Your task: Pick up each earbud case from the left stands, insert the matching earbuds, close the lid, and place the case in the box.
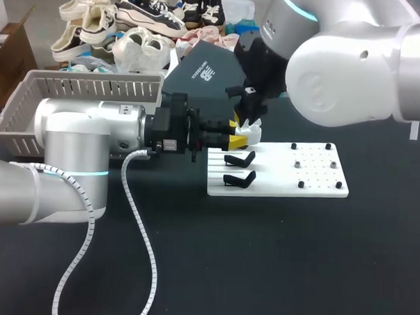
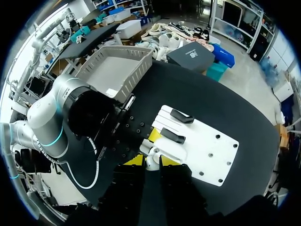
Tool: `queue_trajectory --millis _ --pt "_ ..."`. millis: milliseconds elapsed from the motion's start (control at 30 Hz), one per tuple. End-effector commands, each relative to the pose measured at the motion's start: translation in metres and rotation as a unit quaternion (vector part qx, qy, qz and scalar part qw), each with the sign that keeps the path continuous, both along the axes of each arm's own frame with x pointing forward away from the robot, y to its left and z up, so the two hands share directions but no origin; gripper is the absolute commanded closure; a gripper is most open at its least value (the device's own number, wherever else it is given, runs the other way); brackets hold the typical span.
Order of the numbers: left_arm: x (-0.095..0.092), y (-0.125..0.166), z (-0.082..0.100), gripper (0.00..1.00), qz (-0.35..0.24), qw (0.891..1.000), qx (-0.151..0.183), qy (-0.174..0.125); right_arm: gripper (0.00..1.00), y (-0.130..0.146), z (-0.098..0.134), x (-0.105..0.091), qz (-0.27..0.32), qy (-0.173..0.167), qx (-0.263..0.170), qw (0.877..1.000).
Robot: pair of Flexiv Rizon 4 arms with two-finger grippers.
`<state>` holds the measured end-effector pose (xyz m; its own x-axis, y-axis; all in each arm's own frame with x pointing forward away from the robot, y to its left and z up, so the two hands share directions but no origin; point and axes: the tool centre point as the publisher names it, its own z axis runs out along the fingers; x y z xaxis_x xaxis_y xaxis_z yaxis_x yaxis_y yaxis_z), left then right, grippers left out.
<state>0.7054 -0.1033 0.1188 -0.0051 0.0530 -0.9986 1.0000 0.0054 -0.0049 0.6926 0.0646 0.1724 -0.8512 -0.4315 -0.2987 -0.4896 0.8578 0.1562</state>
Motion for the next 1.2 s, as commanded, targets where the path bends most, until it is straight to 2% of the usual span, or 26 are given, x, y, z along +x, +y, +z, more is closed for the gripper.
queue_trajectory --millis 33,1200 --pt "0.0011 -0.0002 -0.0003 1.0 -0.001 1.0 0.0 0.0 1.0 0.0008 -0.0019 0.0003 -0.002 -0.002 -0.001 1.0" --pt "0.0011 -0.0002 -0.0003 1.0 -0.001 1.0 0.0 0.0 1.0 0.0039 -0.0115 0.0036 -0.01 -0.014 -0.02 1.0"
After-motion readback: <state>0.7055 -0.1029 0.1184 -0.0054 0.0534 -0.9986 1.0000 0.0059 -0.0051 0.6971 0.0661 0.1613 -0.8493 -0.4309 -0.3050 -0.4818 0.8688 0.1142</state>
